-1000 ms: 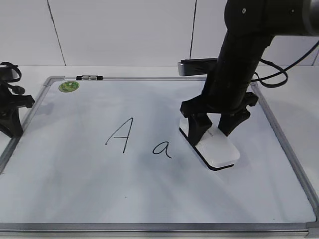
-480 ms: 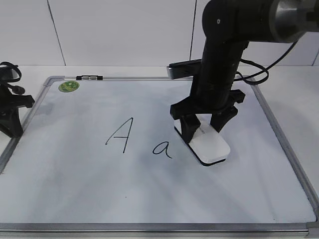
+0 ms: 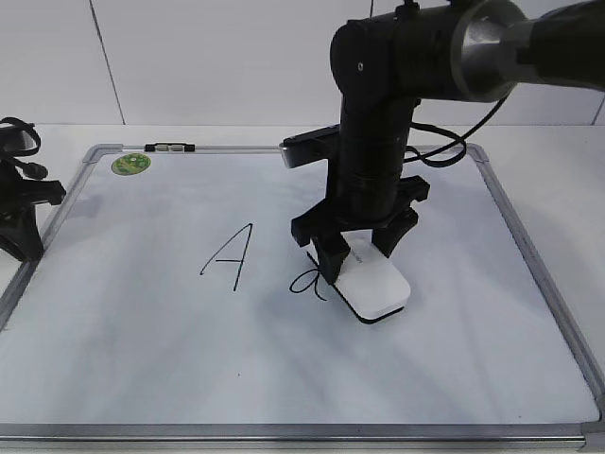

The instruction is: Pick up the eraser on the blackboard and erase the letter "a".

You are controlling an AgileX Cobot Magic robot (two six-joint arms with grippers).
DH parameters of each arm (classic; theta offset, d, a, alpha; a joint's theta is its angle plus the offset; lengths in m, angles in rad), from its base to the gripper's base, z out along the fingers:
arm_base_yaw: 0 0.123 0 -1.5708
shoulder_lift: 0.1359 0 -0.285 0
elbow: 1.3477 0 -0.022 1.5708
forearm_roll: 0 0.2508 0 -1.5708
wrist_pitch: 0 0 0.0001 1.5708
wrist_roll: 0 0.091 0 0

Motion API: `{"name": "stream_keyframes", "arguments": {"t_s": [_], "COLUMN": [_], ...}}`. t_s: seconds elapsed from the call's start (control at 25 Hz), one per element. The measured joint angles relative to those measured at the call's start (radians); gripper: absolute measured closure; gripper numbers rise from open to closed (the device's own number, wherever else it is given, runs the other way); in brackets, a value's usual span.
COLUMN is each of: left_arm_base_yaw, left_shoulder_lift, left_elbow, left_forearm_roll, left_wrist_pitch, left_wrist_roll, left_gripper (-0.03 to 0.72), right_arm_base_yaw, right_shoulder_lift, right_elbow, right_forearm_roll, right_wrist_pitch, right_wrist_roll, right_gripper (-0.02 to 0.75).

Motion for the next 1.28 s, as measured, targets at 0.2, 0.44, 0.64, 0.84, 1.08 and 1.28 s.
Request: {"name": "stream_keyframes", "arguments": {"t_s": [0.2,0.44,0.64,0.84,1.08,1.28], "left_arm_base_yaw": [0.000,0.000,0.000,0.000,0.000,0.000], "left_shoulder_lift": [0.000,0.000,0.000,0.000,0.000,0.000], "left_elbow": [0.000,0.000,0.000,0.000,0.000,0.000], "left_forearm_roll": [-0.004,-0.004,-0.004,-0.006,-0.006,-0.006], "left_wrist_pitch": [0.000,-0.002,-0.002,-0.002,-0.002,-0.002], "left_wrist_roll": [0.000,0.000,0.000,0.000,0.000,0.000], "left_gripper": [0.665,0.665,0.665,0.666,0.667,0.666], "right_arm_base_yaw": [0.000,0.000,0.024,0.093,0.123,0.116], "right_shoulder_lift": [0.042,0.051,0.052,0.054,0.054,0.054], "right_elbow": [-0.010,-0.020,-0.020,-0.023,-0.023,-0.023], "right_forearm_roll": [-0.015,-0.003,-0.015,-0.015,-0.015,-0.025], "right_wrist_pitch": [0.003,0.014,0.014,0.003,0.001,0.001], "right_wrist_roll": [0.012,0.010,0.009,0.005,0.005,0.027], "right_gripper": [0.195,0.195,0.195,0.195,0.195,0.196]}}
